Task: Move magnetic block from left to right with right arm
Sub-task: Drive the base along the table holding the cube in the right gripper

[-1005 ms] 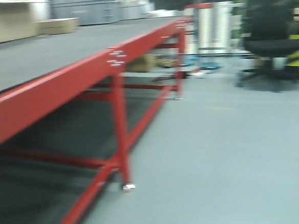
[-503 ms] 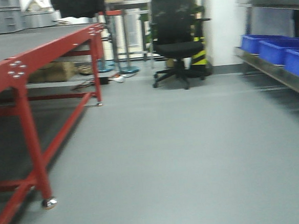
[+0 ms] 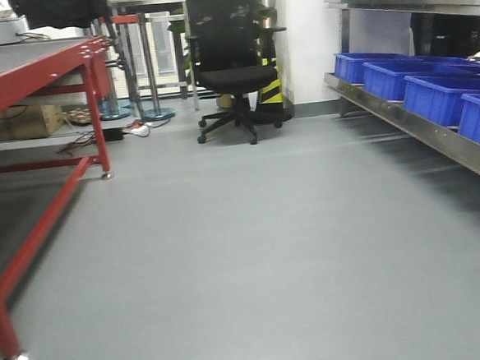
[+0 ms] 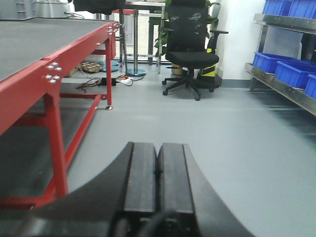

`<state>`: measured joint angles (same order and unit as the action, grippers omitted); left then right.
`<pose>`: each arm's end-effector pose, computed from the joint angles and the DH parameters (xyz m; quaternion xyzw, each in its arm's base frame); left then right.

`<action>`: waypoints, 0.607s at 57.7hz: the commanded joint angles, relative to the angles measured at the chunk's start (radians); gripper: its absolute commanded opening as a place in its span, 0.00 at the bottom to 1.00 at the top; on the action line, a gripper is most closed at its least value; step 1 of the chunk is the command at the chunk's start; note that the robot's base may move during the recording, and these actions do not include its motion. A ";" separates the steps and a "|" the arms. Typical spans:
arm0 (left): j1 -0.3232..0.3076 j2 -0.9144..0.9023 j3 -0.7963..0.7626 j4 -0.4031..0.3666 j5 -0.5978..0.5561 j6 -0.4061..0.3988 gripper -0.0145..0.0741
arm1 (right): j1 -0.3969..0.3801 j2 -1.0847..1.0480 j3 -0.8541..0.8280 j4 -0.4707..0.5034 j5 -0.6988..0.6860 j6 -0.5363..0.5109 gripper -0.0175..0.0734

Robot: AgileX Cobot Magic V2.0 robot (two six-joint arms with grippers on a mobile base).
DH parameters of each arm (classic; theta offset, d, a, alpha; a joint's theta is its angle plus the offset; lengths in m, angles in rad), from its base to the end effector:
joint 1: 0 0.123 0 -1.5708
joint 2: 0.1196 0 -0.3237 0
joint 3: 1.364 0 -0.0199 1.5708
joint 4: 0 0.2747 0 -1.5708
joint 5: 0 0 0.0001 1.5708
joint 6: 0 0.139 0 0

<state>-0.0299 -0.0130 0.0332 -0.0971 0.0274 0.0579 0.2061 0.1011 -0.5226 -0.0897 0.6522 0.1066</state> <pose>0.0897 -0.0031 0.2011 -0.0023 0.6929 -0.0258 0.7205 0.0522 0.0032 0.3254 -0.0467 0.7538 0.0585 0.6528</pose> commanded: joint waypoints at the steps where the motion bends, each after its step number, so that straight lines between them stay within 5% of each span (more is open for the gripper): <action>1: -0.006 -0.010 0.004 -0.005 -0.084 -0.006 0.02 | -0.002 0.014 -0.024 -0.006 -0.092 -0.006 0.44; 35: -0.006 -0.010 0.004 -0.005 -0.084 -0.006 0.02 | -0.002 0.014 -0.024 -0.006 -0.092 -0.006 0.44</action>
<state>-0.0299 -0.0130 0.0332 -0.0971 0.0274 0.0579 0.2061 0.0993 -0.5226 -0.0897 0.6522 0.1066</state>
